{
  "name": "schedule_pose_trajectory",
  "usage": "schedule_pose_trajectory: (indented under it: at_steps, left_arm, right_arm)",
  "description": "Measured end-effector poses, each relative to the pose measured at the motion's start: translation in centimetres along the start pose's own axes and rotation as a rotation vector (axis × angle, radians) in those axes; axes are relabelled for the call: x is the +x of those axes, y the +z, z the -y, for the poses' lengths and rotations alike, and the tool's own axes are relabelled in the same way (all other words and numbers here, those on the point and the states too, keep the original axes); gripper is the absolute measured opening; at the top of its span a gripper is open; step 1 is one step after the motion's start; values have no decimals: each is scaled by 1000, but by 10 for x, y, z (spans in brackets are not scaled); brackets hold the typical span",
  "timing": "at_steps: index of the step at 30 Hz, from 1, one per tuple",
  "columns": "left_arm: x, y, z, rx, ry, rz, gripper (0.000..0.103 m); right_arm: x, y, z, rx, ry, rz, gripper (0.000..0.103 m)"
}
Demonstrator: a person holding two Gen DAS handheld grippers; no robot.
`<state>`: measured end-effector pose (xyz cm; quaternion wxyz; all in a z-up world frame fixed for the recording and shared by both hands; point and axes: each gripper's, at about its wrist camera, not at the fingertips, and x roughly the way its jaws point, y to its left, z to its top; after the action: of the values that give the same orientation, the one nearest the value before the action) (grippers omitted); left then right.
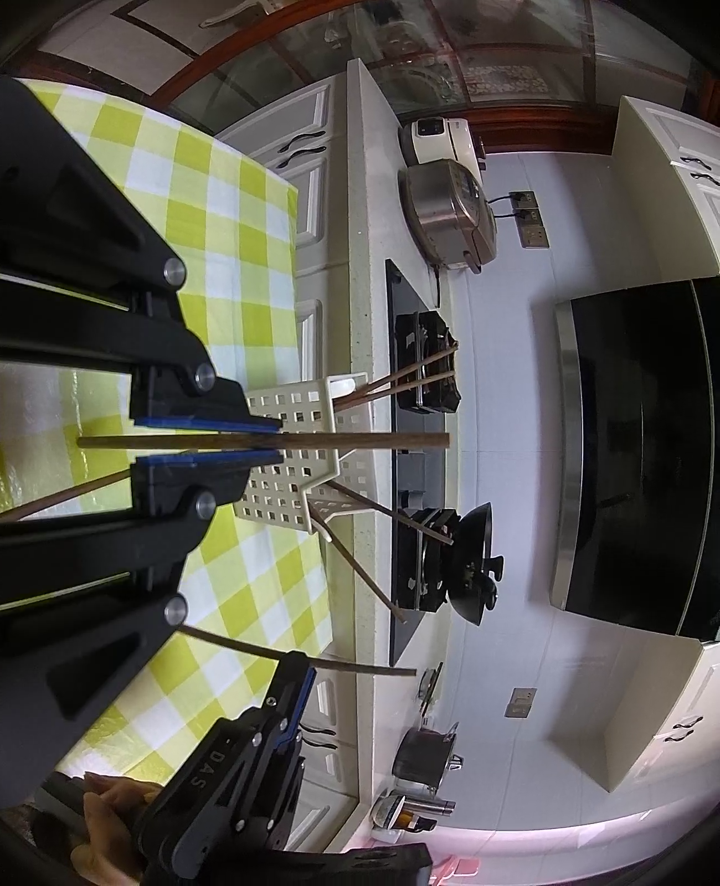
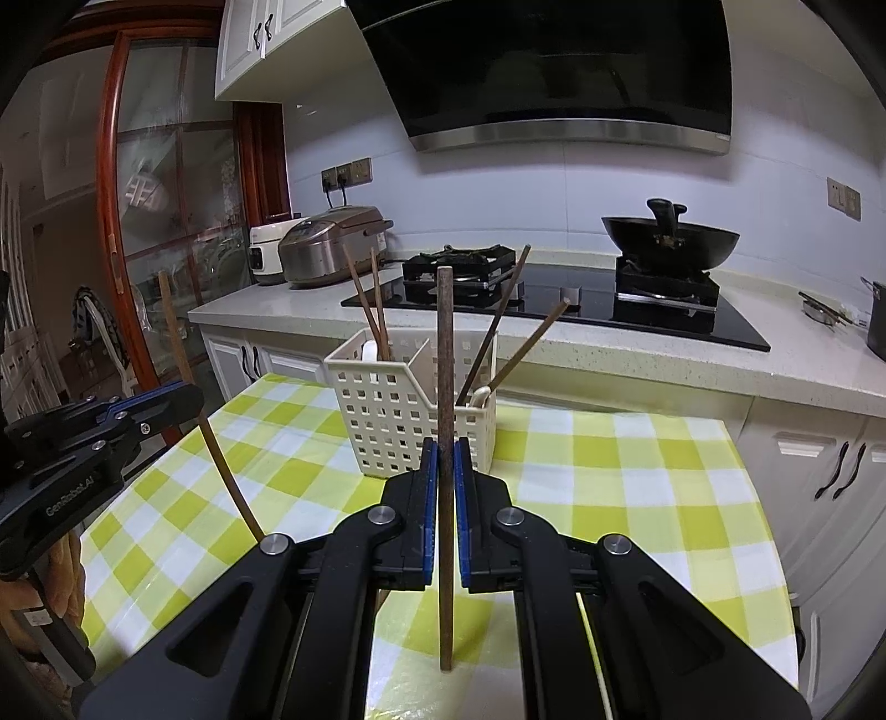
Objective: Organize utensils
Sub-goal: 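Lift both chopsticks upright and carry them over the caddy with both grippers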
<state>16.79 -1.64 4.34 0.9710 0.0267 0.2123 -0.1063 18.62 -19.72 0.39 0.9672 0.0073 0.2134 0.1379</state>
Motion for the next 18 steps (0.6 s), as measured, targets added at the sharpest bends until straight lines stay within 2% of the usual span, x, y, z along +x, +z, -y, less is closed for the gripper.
schedule_pose_trajectory:
  at_steps: [9, 18]
  left_arm:
    - [-1, 13, 1, 18, -9, 10, 6]
    - [5, 43, -4, 9, -31, 25, 6]
  right_arm:
    - [11, 16, 2, -11, -1, 13, 6]
    - [21, 48, 5, -17, 18, 21, 6]
